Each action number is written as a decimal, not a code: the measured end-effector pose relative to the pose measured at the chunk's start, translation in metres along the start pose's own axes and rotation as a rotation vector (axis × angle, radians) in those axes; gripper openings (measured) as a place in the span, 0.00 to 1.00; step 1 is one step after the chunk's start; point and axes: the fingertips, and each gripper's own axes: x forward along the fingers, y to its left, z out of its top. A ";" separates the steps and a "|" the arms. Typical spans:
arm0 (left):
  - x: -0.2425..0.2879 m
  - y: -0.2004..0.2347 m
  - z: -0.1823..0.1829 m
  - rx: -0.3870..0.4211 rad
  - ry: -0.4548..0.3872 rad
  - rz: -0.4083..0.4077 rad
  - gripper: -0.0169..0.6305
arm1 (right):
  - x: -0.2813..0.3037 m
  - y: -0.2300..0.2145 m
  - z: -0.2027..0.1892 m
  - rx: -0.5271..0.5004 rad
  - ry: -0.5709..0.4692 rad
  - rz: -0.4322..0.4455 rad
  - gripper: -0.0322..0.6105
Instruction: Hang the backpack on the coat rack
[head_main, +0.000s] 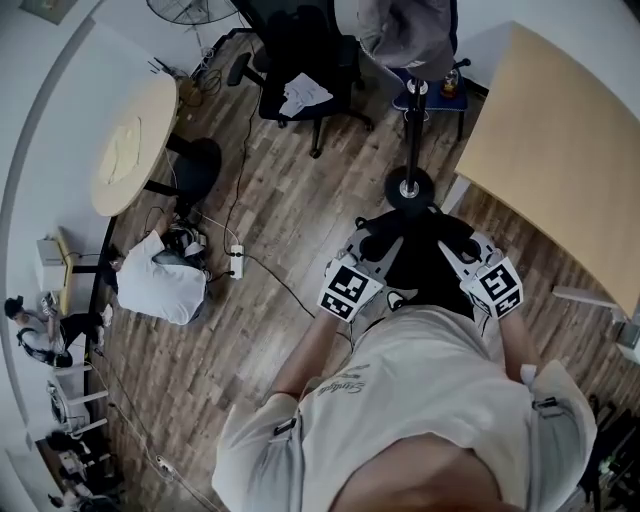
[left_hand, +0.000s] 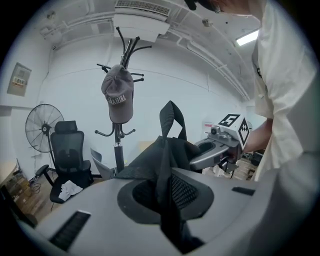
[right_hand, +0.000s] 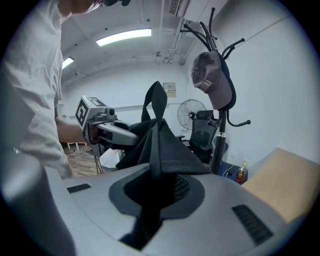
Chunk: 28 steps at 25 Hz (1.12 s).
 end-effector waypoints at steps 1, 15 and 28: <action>0.003 0.006 0.003 0.008 -0.001 -0.009 0.09 | 0.003 -0.004 0.004 0.001 0.001 -0.006 0.09; 0.075 0.082 -0.008 -0.034 0.062 -0.080 0.09 | 0.068 -0.086 -0.010 0.046 0.003 -0.054 0.09; 0.141 0.150 0.000 -0.018 0.108 -0.129 0.09 | 0.116 -0.159 -0.009 0.096 -0.013 -0.103 0.09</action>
